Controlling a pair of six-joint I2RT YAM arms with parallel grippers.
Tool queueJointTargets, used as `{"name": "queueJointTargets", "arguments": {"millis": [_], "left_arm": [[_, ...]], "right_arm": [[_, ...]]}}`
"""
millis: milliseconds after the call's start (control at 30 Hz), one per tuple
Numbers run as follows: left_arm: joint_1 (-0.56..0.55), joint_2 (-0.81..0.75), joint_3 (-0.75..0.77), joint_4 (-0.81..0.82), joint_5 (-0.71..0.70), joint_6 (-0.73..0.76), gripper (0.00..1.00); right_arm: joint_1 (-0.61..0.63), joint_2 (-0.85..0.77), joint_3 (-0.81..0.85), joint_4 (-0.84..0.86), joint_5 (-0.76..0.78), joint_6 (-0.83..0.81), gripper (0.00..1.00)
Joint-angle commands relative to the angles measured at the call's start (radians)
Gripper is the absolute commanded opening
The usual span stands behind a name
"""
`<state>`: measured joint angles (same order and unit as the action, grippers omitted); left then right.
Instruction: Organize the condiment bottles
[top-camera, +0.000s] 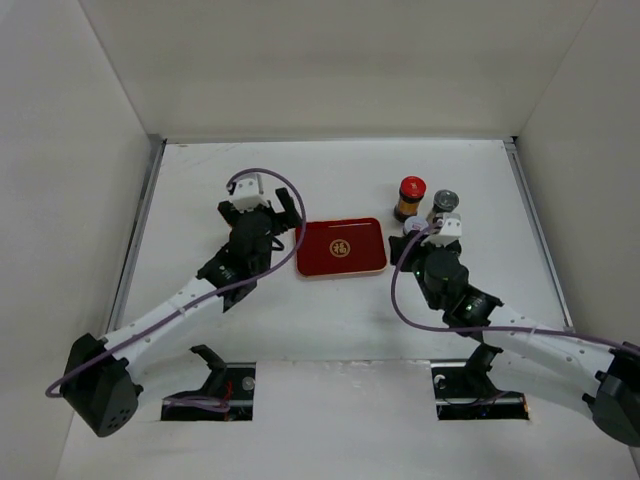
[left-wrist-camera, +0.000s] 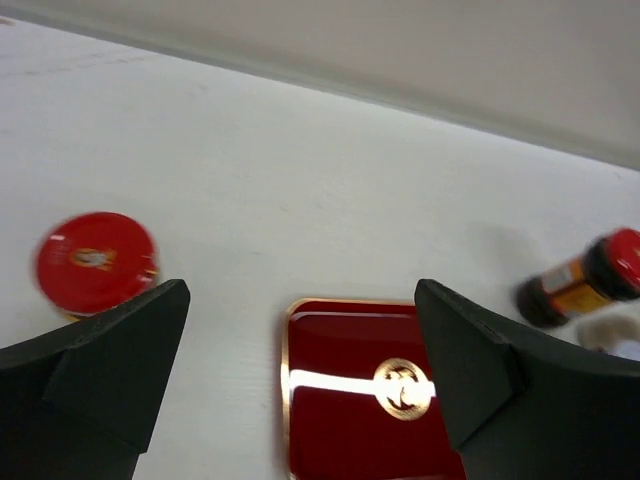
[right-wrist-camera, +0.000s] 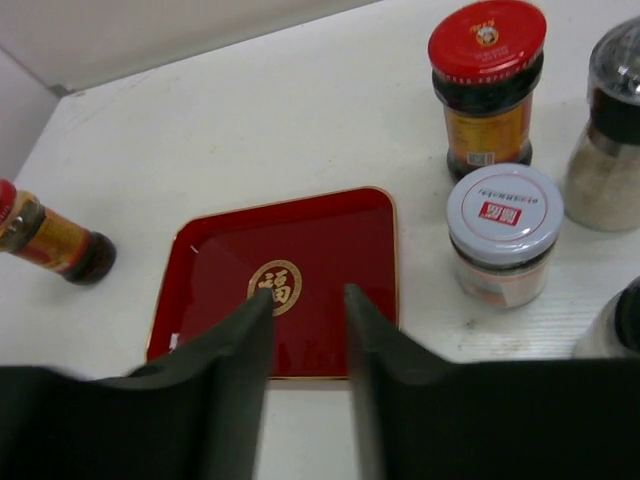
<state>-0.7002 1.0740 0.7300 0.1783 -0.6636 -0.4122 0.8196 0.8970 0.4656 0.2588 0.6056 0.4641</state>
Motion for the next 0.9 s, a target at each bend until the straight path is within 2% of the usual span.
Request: {"name": "queueJointTargets", "arguments": {"millis": [0,33,67,100,133,200,300,433,567,700,867], "left_arm": [[0.089,-0.069,-0.01,-0.045,-0.087,0.073,1.0],[0.112,-0.084,-0.026,-0.045,-0.077,0.064,1.0],[0.147,-0.107,-0.044,-0.057,-0.055,0.052,0.95],[0.167,-0.123,-0.053,-0.072,-0.044,0.033,0.85],[0.182,-0.126,-0.058,-0.088,-0.034,0.018,0.81],[0.231,-0.086,-0.047,-0.124,0.004,-0.017,0.79],[0.281,0.016,0.008,-0.171,0.091,-0.045,0.85],[0.293,0.082,0.028,-0.174,0.085,-0.046,0.94],[0.324,0.162,0.046,-0.163,0.137,-0.042,0.95],[0.339,0.21,0.055,-0.146,0.125,-0.048,0.94],[0.353,0.294,0.091,-0.119,0.098,-0.045,0.88]], "right_arm": [[0.014,0.023,-0.015,0.108,-0.003,-0.013,0.49],[0.022,0.028,-0.016,0.109,-0.007,-0.016,0.62],[0.029,0.037,-0.015,0.118,-0.01,-0.022,0.73],[0.04,0.049,-0.009,0.12,-0.016,-0.028,0.8],[0.049,0.063,-0.002,0.122,-0.023,-0.033,0.84],[0.074,0.097,0.007,0.138,-0.024,-0.042,0.91],[0.088,0.149,0.011,0.18,-0.026,-0.068,0.95],[0.117,0.189,0.019,0.194,-0.027,-0.079,0.99],[0.123,0.214,0.021,0.217,-0.026,-0.094,1.0],[0.125,0.211,0.019,0.217,-0.029,-0.094,1.0],[0.12,0.191,0.004,0.217,-0.035,-0.081,1.0]]}}
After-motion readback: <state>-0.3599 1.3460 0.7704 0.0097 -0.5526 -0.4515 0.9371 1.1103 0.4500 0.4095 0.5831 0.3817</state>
